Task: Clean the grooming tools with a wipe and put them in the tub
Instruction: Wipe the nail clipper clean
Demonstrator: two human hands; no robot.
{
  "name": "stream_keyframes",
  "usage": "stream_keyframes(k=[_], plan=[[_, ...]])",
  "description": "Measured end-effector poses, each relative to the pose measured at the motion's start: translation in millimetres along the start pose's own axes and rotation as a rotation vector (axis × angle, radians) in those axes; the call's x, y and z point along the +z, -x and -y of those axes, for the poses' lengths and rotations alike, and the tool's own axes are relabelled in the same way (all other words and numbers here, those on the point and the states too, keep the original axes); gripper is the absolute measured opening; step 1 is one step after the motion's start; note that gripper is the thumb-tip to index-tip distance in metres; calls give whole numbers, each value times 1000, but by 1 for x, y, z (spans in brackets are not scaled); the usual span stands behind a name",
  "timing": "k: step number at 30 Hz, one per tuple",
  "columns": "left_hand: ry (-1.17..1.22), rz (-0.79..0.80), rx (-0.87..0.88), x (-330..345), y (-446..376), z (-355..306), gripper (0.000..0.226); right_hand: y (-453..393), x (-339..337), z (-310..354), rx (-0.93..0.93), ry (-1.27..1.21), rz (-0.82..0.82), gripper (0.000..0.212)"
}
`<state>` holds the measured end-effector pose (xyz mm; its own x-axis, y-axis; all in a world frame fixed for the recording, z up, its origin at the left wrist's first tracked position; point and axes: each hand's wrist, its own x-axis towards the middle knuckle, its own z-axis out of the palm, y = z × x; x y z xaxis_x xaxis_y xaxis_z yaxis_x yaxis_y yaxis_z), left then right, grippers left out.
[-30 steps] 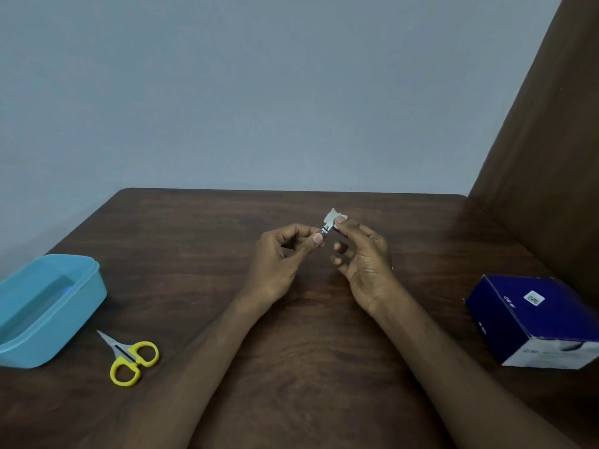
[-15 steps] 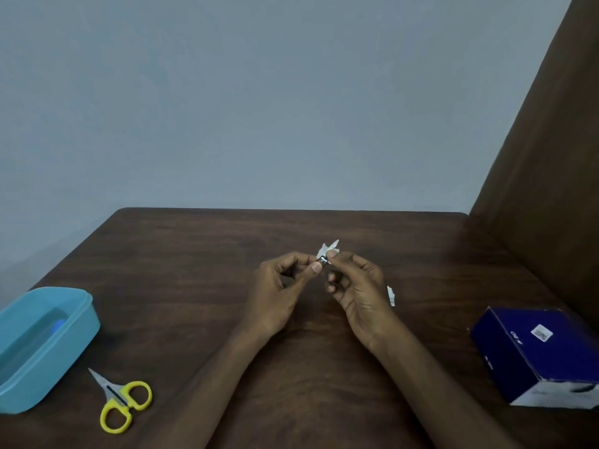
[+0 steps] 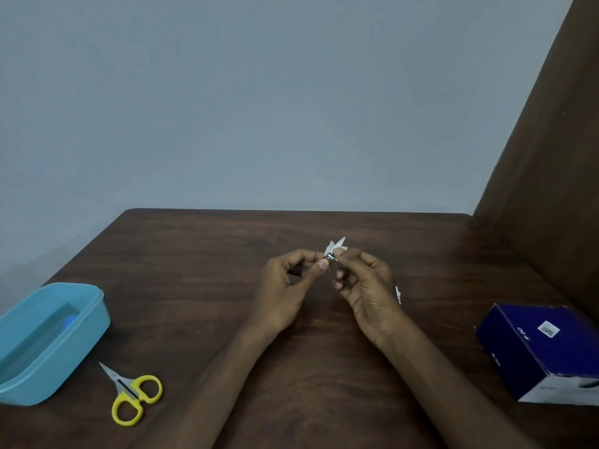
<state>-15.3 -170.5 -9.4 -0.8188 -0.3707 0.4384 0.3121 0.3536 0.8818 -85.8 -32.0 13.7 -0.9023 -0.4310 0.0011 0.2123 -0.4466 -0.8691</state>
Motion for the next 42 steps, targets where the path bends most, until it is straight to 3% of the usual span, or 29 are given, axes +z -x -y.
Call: stream_keyframes(k=[5, 8, 16, 21, 37, 42], plan=[[-42, 25, -4, 1, 2, -1, 9, -3, -2, 6, -24, -114, -59, 24], [-29, 10, -3, 1, 1, 0, 9, 3, -2, 3, 1, -36, -6, 16], [-35, 17, -6, 1, 1, -1, 9, -1, -1, 7, -58, -74, -34, 31], [-11, -10, -4, 1, 1, -3, 10, 6, 1, 1, -2, 7, 38, 29], [-25, 15, -1, 0, 2, -3, 9, -3, -1, 0, -50, -43, -29, 22], [-2, -11, 17, -1, 2, -2, 11, 2, -1, -4, -29, 28, 28, 14]])
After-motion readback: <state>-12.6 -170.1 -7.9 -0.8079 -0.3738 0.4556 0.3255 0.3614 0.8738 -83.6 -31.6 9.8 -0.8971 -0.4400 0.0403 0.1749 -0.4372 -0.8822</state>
